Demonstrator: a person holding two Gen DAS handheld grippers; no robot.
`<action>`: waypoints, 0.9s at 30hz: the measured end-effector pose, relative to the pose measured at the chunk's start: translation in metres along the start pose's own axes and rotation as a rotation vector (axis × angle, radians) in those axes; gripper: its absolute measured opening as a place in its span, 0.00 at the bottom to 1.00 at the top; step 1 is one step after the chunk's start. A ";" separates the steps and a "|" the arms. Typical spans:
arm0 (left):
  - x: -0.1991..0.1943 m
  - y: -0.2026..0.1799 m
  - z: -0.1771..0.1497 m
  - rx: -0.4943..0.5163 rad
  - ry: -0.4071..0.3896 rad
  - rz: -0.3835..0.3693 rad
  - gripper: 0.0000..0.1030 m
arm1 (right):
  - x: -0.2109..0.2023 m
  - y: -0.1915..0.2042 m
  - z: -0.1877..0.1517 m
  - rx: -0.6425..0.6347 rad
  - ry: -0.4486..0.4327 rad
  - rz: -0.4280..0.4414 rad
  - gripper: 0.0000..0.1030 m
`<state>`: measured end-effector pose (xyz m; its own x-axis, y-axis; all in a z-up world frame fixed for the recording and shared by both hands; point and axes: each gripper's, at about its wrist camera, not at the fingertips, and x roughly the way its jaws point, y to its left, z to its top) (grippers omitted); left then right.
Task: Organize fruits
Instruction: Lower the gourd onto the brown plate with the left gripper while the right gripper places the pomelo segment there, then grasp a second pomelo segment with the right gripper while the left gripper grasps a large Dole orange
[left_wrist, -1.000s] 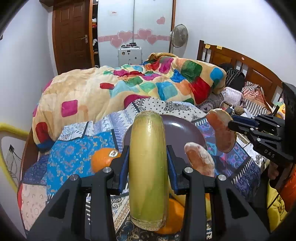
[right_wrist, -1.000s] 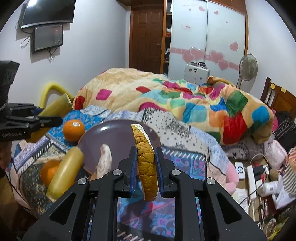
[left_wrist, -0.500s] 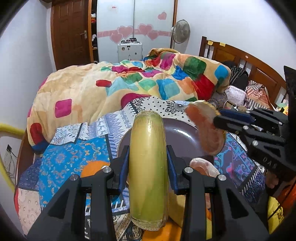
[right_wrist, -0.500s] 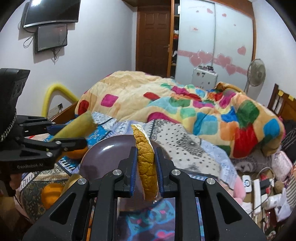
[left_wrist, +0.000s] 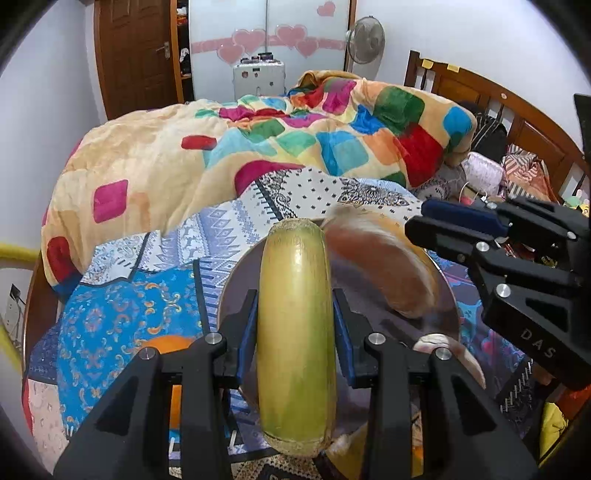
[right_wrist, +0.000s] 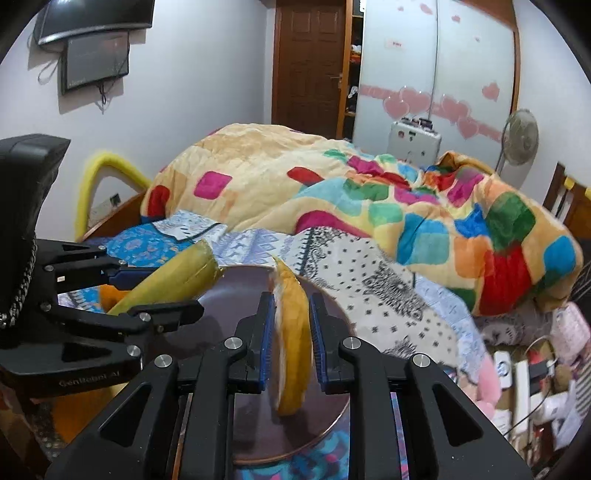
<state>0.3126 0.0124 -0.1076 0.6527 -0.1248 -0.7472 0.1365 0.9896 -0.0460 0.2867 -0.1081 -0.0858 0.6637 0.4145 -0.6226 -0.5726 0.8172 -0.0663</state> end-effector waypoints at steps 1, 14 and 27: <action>0.000 0.001 0.000 -0.005 -0.007 0.001 0.36 | 0.001 0.000 0.000 -0.003 0.001 -0.006 0.20; -0.039 0.009 -0.004 -0.018 -0.085 0.039 0.37 | -0.022 0.007 -0.007 -0.006 -0.044 -0.038 0.40; -0.081 0.025 -0.052 -0.017 -0.080 0.084 0.52 | -0.041 0.019 -0.031 0.017 -0.004 -0.014 0.46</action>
<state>0.2239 0.0508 -0.0827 0.7186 -0.0465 -0.6939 0.0667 0.9978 0.0023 0.2338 -0.1219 -0.0858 0.6737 0.4041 -0.6187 -0.5545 0.8299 -0.0617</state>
